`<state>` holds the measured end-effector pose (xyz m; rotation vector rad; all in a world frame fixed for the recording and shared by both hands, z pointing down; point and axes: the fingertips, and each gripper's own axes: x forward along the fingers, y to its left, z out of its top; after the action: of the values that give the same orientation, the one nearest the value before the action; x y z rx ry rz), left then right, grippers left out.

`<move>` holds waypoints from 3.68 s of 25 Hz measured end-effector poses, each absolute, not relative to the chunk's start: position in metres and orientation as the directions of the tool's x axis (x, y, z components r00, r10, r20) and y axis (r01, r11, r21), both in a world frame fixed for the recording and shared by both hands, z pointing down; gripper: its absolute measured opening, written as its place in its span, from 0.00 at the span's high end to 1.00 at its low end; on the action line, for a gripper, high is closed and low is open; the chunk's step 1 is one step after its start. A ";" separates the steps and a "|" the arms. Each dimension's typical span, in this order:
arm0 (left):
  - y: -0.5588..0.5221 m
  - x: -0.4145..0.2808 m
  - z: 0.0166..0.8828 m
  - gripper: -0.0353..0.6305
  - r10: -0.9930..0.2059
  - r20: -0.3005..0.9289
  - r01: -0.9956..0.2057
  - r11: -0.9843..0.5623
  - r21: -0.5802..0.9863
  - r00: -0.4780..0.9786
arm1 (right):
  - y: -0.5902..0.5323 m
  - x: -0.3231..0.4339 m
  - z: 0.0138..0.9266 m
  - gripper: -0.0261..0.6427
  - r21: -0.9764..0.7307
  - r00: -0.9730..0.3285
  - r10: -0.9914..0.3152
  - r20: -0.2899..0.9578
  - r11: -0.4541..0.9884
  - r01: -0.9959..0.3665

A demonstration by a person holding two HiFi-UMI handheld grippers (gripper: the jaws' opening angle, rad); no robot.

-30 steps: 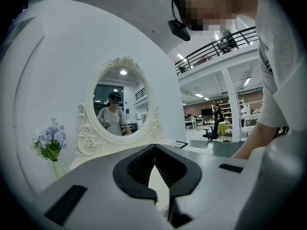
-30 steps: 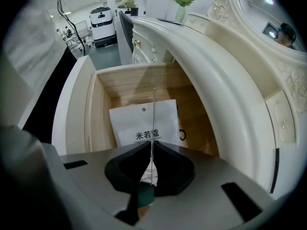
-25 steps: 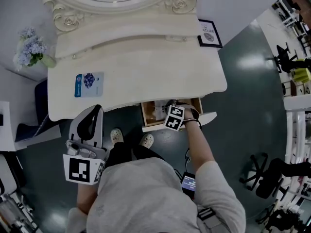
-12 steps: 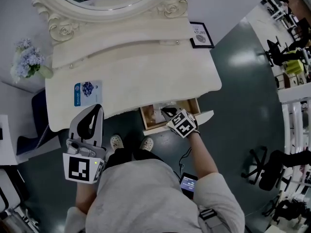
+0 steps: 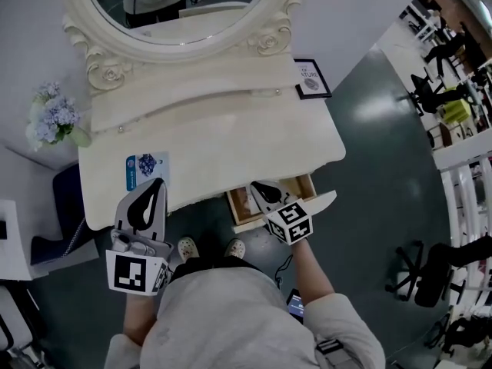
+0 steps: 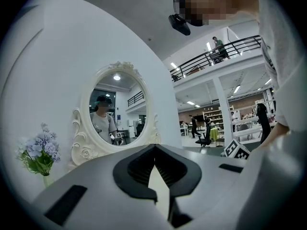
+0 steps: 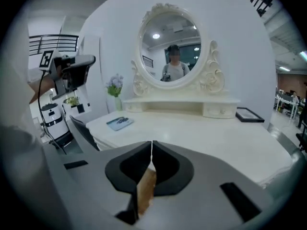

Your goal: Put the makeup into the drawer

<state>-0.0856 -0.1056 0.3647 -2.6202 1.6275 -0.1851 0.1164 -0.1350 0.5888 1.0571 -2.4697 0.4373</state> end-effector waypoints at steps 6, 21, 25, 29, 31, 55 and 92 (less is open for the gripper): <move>-0.111 -0.100 0.350 0.93 -0.906 0.020 -0.902 -0.422 -0.091 0.422 | -0.148 0.084 0.528 0.93 -0.110 -0.652 -0.676 0.343 0.661 -0.743; -0.116 -0.130 0.324 0.93 -0.922 -0.068 -0.923 -0.377 -0.083 0.382 | -0.150 0.040 0.421 0.93 -0.048 -0.697 -0.706 0.124 0.698 -0.715; -0.116 -0.130 0.319 0.93 -0.920 -0.081 -0.923 -0.376 -0.086 0.383 | -0.149 0.039 0.400 0.93 -0.037 -0.699 -0.711 0.080 0.698 -0.715; -0.116 -0.128 0.316 0.93 -0.918 -0.086 -0.921 -0.381 -0.086 0.388 | -0.145 0.039 0.385 0.92 0.004 -0.698 -0.713 0.059 0.700 -0.714; -0.115 -0.127 0.314 0.93 -0.916 -0.088 -0.920 -0.383 -0.088 0.390 | -0.142 0.038 0.377 0.93 0.027 -0.702 -0.711 0.048 0.703 -0.711; -0.092 -0.132 0.283 0.93 -0.911 -0.162 -0.925 -0.367 -0.096 0.378 | -0.107 0.038 0.304 0.92 0.084 -0.701 -0.701 -0.129 0.697 -0.713; -0.079 -0.132 0.274 0.93 -0.910 -0.189 -0.929 -0.356 -0.097 0.369 | -0.090 0.044 0.296 0.93 0.100 -0.692 -0.708 -0.140 0.686 -0.721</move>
<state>-0.1324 -0.0790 0.2736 -2.4381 1.6600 0.1518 0.0435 -0.0901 0.2958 1.2603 -2.9662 -0.2374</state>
